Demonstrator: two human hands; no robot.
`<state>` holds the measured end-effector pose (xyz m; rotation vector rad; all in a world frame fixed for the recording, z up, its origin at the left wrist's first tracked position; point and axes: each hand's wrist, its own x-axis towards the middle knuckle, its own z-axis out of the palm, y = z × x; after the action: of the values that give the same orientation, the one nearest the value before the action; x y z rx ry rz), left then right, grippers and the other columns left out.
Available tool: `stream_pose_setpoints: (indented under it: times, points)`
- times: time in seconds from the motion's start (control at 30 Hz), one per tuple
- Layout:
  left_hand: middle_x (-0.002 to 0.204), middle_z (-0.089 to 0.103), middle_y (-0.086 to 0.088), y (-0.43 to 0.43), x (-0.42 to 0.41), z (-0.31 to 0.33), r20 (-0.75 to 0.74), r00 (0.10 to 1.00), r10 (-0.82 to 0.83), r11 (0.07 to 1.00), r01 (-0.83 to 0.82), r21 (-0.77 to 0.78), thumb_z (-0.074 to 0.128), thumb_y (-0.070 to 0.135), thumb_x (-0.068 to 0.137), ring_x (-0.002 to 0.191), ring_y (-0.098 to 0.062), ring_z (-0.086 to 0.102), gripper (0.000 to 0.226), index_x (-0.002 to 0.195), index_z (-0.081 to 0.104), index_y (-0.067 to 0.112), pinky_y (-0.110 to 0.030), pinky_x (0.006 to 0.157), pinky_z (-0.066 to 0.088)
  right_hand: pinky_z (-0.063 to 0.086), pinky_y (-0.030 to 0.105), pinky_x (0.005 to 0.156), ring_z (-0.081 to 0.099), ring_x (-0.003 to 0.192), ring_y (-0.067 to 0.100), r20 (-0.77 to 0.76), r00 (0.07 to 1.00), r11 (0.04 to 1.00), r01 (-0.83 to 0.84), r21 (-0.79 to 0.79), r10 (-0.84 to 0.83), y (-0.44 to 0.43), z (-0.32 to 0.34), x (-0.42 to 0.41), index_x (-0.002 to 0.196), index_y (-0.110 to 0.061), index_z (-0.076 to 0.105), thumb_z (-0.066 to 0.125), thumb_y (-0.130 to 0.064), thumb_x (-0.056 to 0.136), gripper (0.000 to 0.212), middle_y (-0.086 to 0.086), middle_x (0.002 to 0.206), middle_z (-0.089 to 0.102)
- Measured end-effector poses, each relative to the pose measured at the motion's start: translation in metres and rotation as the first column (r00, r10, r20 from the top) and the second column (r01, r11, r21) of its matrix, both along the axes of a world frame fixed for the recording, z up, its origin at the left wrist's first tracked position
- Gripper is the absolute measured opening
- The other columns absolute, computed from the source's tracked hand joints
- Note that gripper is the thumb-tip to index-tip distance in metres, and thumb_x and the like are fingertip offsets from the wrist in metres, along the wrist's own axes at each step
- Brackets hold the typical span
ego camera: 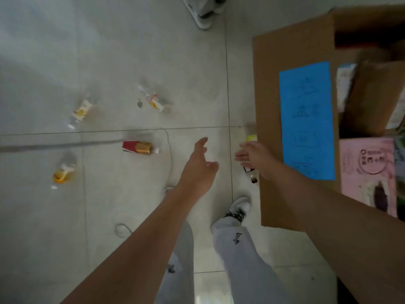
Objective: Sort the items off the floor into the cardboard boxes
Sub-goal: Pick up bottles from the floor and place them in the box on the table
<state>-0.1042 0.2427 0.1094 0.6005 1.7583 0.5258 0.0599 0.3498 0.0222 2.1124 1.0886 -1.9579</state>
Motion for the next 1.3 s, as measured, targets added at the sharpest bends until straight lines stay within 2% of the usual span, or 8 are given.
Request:
stream_pose_setpoints:
  times: [0.13,0.23,0.33,0.43,0.53,0.83,1.07,1.3]
  points:
    - [0.150,0.038,0.001,-0.013,0.023,-0.081,0.062,0.995,-0.077,0.996,0.080,-0.046,0.052,0.018,0.095,0.082,0.007,0.055,0.062,0.146,0.022,0.036,-0.020,0.070,0.046,0.037,0.027,0.058,0.050,0.065,0.018,0.176,0.984,1.000,-0.020,-0.009,0.021,-0.009,-0.099,0.026,0.090,-0.015,0.057,0.045,-0.017,0.099,0.015,0.009,0.082,0.056]
    - [0.147,0.041,0.001,-0.017,0.039,-0.133,0.091,0.986,-0.140,0.989,0.144,-0.043,0.052,0.020,0.095,0.095,-0.007,0.061,0.057,0.144,0.027,0.034,-0.022,0.076,0.046,0.044,0.034,0.073,0.056,0.091,0.027,0.293,0.945,0.982,-0.173,0.081,0.142,-0.014,-0.162,0.047,0.120,-0.011,0.059,0.050,-0.029,0.098,0.029,0.012,0.103,0.058]
    - [0.143,0.045,0.003,-0.013,0.049,-0.176,0.100,0.981,-0.169,0.984,0.173,-0.035,0.051,0.021,0.096,0.101,-0.008,0.060,0.051,0.141,0.032,0.034,-0.018,0.076,0.041,0.044,0.033,0.086,0.058,0.113,0.033,0.408,0.908,0.976,-0.161,0.144,0.090,-0.018,-0.204,0.059,0.130,-0.012,0.052,0.056,-0.031,0.094,0.041,0.012,0.127,0.060]
    - [0.140,0.048,0.005,-0.007,0.058,-0.208,0.109,0.983,-0.149,0.988,0.151,-0.014,0.051,0.020,0.096,0.101,-0.007,0.059,0.048,0.139,0.037,0.034,-0.012,0.071,0.041,0.047,0.037,0.083,0.059,0.110,0.036,0.482,0.867,0.968,-0.215,0.130,0.128,-0.025,-0.242,0.067,0.129,-0.010,0.050,0.061,-0.032,0.091,0.046,0.016,0.126,0.060]
    - [0.137,0.051,0.005,-0.005,0.060,-0.237,0.110,0.988,-0.106,0.994,0.106,-0.001,0.051,0.018,0.095,0.102,-0.007,0.060,0.047,0.138,0.039,0.033,-0.018,0.078,0.045,0.049,0.039,0.089,0.055,0.115,0.036,0.536,0.817,0.955,-0.289,0.064,0.211,-0.031,-0.276,0.073,0.134,-0.008,0.044,0.068,-0.031,0.087,0.057,0.017,0.129,0.055]
    - [0.137,0.050,0.006,-0.029,0.058,-0.306,0.093,0.986,-0.137,0.987,0.144,-0.077,0.050,0.020,0.096,0.103,-0.006,0.058,0.046,0.139,0.038,0.033,-0.020,0.082,0.044,0.043,0.046,0.096,0.042,0.126,0.038,0.759,0.541,0.880,-0.467,-0.088,0.363,-0.047,-0.354,0.082,0.141,-0.005,0.029,0.069,-0.022,0.086,0.070,0.022,0.139,0.039]
    - [0.138,0.050,0.004,-0.033,0.041,-0.301,0.073,0.988,-0.136,0.982,0.144,-0.123,0.050,0.015,0.096,0.105,-0.009,0.058,0.049,0.140,0.038,0.032,-0.029,0.090,0.050,0.047,0.039,0.084,0.057,0.114,0.038,0.603,0.699,0.874,-0.486,0.005,0.385,-0.048,-0.348,0.077,0.133,-0.004,0.040,0.077,-0.031,0.079,0.071,0.019,0.128,0.056]
    - [0.140,0.049,0.000,-0.020,0.002,-0.206,-0.009,0.999,-0.048,0.994,0.047,-0.094,0.048,0.006,0.094,0.109,-0.013,0.057,0.052,0.140,0.038,0.028,-0.031,0.089,0.052,0.042,0.027,0.075,0.061,0.101,0.026,0.297,0.950,0.968,-0.160,0.192,0.098,-0.060,-0.234,-0.038,0.128,-0.010,0.046,0.079,-0.033,0.077,0.065,0.009,0.120,0.062]
